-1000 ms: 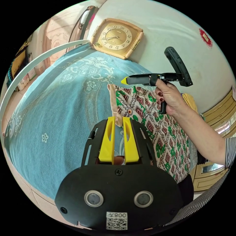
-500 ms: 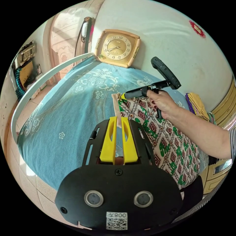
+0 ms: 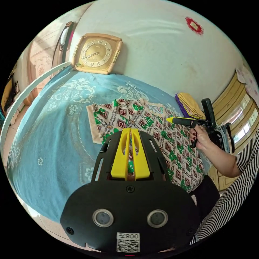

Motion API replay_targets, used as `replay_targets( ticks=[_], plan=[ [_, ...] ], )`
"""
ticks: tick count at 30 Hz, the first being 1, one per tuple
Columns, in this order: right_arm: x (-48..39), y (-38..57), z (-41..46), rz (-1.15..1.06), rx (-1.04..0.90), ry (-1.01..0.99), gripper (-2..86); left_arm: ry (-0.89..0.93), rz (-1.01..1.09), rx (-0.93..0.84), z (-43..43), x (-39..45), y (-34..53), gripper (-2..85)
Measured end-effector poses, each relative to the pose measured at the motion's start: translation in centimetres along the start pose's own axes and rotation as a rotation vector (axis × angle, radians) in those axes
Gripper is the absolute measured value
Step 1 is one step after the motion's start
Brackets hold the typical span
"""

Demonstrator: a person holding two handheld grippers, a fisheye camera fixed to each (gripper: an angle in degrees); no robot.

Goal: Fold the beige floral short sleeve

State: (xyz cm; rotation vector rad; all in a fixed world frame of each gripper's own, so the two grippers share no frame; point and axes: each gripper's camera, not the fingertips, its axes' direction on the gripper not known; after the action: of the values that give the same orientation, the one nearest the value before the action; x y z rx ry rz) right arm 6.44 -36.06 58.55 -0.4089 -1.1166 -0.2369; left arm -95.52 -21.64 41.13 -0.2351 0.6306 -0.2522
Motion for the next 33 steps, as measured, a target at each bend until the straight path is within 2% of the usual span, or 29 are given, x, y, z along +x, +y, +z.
replay_targets(
  ticks=[5,10,18,22,24,25,30,33],
  plan=[
    [5.7,8.2,-8.9,0.224,0.073,0.074,0.1,0.222,0.236,-0.115,7.5,9.9,-3.6,0.2],
    [10.1,14.7,-16.1,0.38,0.19,0.118,0.1,0.304,0.448,-0.212,15.1,20.6,-7.5,0.2],
    [11.8,19.0,-21.9,0.384,0.288,0.297,0.1,0.232,0.684,-0.321,27.0,35.8,-10.3,0.2],
    [12.9,18.8,-22.0,0.379,0.193,0.327,0.2,0.182,0.717,-0.44,32.6,40.4,-10.5,0.2],
    [12.9,18.8,-21.4,0.354,0.111,0.348,0.3,0.179,0.724,-0.435,33.5,41.7,-10.7,0.2],
    [12.3,19.2,-22.2,0.328,0.139,0.357,0.3,0.169,0.737,-0.434,34.1,42.5,-10.9,0.2],
    [12.0,20.2,-24.5,0.314,0.084,0.313,0.7,0.137,0.765,-0.443,36.1,45.3,-11.8,0.4],
    [13.4,21.5,-26.6,0.363,0.148,0.19,1.1,0.137,0.789,-0.463,37.3,46.9,-12.9,0.8]
  ],
)
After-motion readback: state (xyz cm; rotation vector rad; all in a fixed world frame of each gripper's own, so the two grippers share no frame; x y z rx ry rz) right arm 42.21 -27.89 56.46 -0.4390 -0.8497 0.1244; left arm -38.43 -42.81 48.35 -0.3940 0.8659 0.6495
